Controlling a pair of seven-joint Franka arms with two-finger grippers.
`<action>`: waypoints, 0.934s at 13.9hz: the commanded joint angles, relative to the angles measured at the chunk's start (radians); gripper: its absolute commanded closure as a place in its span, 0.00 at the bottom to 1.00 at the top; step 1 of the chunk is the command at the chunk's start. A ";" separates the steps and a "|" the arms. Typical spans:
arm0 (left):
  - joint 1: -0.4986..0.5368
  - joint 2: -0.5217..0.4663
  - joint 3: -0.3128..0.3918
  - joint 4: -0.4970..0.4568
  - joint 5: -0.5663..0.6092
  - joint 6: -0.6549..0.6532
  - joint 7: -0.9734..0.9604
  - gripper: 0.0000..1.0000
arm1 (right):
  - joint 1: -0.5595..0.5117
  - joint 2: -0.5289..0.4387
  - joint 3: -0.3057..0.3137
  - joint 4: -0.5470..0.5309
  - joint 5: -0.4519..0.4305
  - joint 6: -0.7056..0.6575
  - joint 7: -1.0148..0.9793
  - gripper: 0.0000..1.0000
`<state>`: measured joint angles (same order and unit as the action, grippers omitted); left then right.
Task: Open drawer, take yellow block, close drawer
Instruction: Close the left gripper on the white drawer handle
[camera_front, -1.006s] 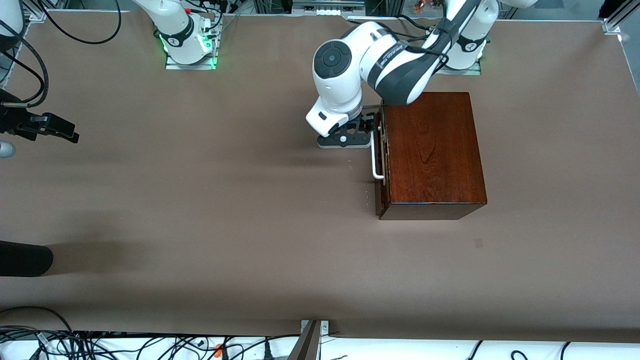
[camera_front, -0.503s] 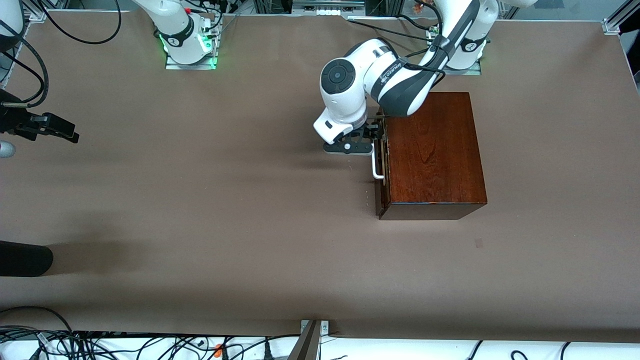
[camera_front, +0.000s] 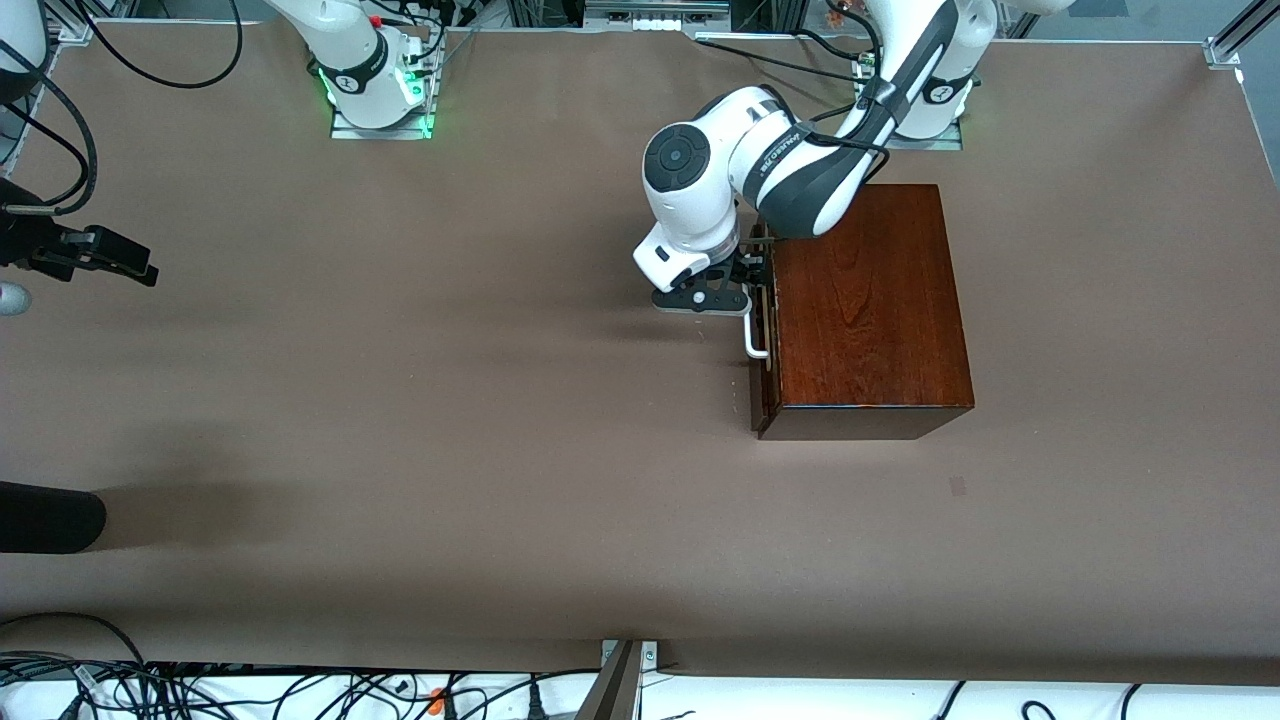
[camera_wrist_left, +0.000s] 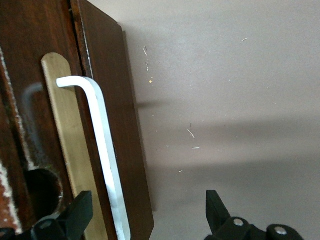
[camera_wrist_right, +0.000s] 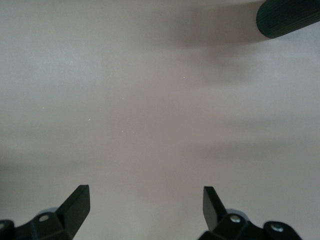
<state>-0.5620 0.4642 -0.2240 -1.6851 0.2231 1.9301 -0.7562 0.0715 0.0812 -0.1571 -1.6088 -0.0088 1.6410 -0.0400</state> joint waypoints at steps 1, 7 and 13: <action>0.007 -0.001 -0.008 -0.025 0.031 0.036 0.017 0.00 | -0.004 -0.014 0.004 0.000 0.007 -0.007 0.006 0.00; 0.005 0.024 -0.008 -0.027 0.053 0.055 0.014 0.00 | -0.004 -0.014 0.004 0.000 0.007 -0.006 0.006 0.00; 0.005 0.047 -0.008 -0.025 0.053 0.093 0.003 0.00 | -0.004 -0.014 0.004 0.000 0.007 -0.006 0.006 0.00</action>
<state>-0.5603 0.4977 -0.2233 -1.7058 0.2507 1.9843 -0.7564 0.0715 0.0812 -0.1571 -1.6088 -0.0088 1.6410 -0.0400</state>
